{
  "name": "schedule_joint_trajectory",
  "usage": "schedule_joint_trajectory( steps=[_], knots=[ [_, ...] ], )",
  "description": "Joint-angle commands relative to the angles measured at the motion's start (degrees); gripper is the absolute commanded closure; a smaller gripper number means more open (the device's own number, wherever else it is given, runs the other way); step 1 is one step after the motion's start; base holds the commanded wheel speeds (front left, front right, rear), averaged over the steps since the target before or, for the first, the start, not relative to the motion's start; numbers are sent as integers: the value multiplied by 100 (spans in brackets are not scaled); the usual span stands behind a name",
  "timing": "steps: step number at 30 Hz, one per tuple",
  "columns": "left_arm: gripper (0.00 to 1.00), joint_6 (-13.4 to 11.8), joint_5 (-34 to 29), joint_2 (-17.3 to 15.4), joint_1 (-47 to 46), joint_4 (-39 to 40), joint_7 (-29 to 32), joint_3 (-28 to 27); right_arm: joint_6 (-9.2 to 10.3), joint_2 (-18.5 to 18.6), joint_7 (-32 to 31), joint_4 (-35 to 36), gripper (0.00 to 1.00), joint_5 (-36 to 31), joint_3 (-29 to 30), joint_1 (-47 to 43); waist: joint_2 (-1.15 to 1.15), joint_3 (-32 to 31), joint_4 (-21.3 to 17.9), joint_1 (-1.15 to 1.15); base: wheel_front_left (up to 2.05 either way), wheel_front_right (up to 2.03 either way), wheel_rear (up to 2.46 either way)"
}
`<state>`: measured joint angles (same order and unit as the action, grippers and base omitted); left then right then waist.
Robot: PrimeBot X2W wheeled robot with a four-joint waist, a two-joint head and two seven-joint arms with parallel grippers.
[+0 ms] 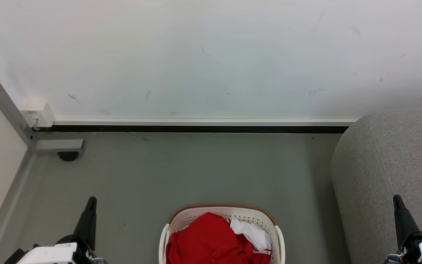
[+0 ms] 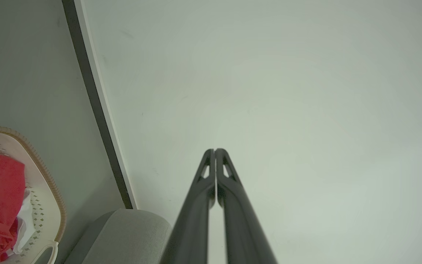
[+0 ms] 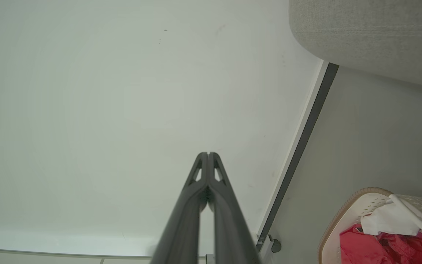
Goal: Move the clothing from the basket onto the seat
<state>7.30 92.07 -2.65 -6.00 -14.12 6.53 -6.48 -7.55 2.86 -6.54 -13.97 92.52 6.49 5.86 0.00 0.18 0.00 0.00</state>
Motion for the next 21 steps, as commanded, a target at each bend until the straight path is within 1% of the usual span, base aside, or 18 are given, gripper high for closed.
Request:
schedule_joint_trajectory(
  steps=[1,21],
  knots=[
    [100,39,67,-46,-47,18,17,-13,13,5,-10,-16,100,-23,13,71,0,0,0,0,0,0,0],
    [100,39,67,-47,-47,17,17,-13,13,5,-10,-16,100,-23,13,71,0,0,0,0,0,0,0]
  ],
)
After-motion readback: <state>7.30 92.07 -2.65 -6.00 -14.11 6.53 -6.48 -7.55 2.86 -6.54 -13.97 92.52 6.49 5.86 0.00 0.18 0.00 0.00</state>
